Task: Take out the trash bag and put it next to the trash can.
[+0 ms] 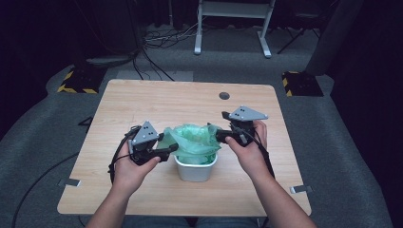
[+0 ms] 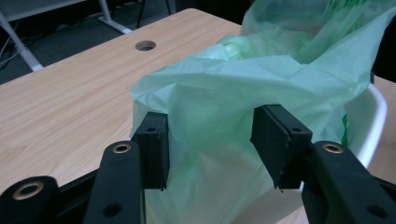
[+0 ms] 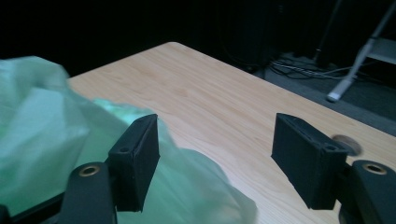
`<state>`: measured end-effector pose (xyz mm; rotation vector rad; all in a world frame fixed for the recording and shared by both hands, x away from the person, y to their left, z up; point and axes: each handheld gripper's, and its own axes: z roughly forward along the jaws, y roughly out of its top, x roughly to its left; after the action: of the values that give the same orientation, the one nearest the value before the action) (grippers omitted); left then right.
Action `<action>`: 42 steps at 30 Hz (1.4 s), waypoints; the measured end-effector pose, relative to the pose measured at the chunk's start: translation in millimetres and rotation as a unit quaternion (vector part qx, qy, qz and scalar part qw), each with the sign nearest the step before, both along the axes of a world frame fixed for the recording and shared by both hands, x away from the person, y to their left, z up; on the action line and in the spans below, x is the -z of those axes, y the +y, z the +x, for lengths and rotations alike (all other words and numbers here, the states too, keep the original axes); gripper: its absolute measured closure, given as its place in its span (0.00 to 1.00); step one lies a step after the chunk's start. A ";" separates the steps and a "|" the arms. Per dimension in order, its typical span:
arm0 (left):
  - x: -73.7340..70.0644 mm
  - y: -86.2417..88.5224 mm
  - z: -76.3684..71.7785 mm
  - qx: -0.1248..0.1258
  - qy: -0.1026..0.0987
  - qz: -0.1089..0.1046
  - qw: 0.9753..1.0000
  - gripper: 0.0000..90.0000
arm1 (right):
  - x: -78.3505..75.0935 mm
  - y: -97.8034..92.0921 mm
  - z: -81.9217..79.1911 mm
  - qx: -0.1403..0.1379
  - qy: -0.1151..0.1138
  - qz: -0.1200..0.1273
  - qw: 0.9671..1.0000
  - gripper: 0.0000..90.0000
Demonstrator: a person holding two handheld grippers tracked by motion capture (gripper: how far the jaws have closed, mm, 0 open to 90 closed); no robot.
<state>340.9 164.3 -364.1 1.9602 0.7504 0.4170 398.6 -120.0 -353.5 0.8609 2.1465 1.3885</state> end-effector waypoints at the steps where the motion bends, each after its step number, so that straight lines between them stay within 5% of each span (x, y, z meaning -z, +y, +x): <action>1: -0.6 -3.1 -0.1 0.004 0.001 -0.001 1.000 0.54 | -0.9 3.6 -1.3 -0.006 -0.003 -0.001 1.000 0.36; 11: -3.0 -33.7 1.8 0.054 -0.011 0.023 0.998 0.49 | 0.1 40.5 -14.0 -0.066 -0.006 -0.013 0.998 0.33; 16: -1.1 -45.6 0.3 0.051 -0.013 0.039 0.998 0.42 | 1.5 46.5 -15.1 -0.059 -0.015 -0.022 0.998 0.32; 19: 0.0 -45.9 1.5 0.048 -0.009 0.031 0.998 0.43 | 2.4 45.8 -15.7 -0.050 -0.017 -0.024 0.998 0.31; 22: -0.4 -42.3 2.2 0.046 -0.009 0.033 0.998 0.81 | -0.4 39.3 -19.1 -0.039 -0.031 -0.017 0.999 0.33; 24: -1.4 -38.9 2.1 0.041 -0.010 0.037 0.998 0.95 | -2.2 35.7 -19.6 -0.037 -0.032 -0.012 0.999 0.32; 29: -2.8 -33.1 1.6 0.035 -0.011 0.033 0.999 0.99 | -10.3 1.4 -18.0 -0.010 -0.030 0.008 0.999 0.33; 33: -3.8 -30.2 2.2 0.028 -0.013 0.031 0.999 0.99 | -4.0 -38.1 -17.6 0.023 -0.007 0.009 1.000 0.33; 37: -4.1 -28.5 2.6 0.024 -0.012 0.025 0.999 0.99 | 13.0 -57.9 -19.4 0.020 0.036 -0.027 0.999 0.33; 42: -4.7 -27.4 1.9 0.022 -0.010 0.023 0.999 0.99 | 39.4 -62.3 -20.5 -0.018 0.074 -0.080 0.994 0.32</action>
<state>342.8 136.8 -359.4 2.0100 0.6891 0.4301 378.1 -182.4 -392.9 0.8923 2.3583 1.1817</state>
